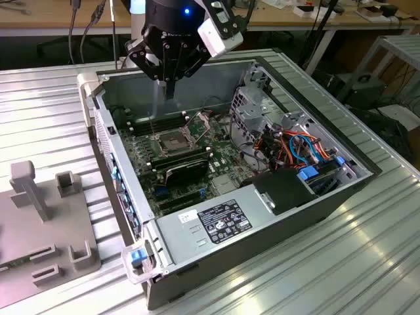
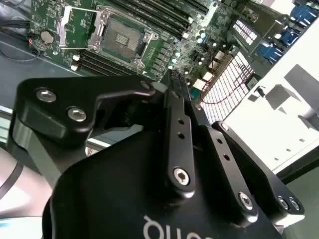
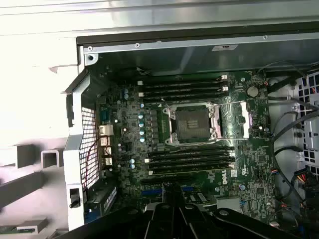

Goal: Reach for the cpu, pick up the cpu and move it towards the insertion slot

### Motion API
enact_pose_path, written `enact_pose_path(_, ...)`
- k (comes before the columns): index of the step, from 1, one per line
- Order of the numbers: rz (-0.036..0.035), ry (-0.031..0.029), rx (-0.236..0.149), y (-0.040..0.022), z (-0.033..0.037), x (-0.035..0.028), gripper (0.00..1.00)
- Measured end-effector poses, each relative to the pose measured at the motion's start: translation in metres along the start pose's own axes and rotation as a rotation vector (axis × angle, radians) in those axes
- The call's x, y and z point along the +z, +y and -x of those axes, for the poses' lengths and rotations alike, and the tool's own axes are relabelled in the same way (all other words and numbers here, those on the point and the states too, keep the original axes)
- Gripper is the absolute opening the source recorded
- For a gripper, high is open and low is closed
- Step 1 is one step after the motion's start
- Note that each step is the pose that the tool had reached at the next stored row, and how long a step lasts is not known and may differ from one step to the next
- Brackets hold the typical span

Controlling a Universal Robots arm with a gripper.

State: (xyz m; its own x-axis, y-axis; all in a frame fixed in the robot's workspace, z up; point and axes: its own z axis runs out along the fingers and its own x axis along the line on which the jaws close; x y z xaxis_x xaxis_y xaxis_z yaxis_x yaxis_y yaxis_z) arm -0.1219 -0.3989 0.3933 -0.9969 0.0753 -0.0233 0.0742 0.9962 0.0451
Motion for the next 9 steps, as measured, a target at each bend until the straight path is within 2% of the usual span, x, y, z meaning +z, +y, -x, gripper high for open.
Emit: enact_pose_path(9, 0.0000, 0.0000, 0.000, -0.0002, -0.0031, -0.0001, 0.11)
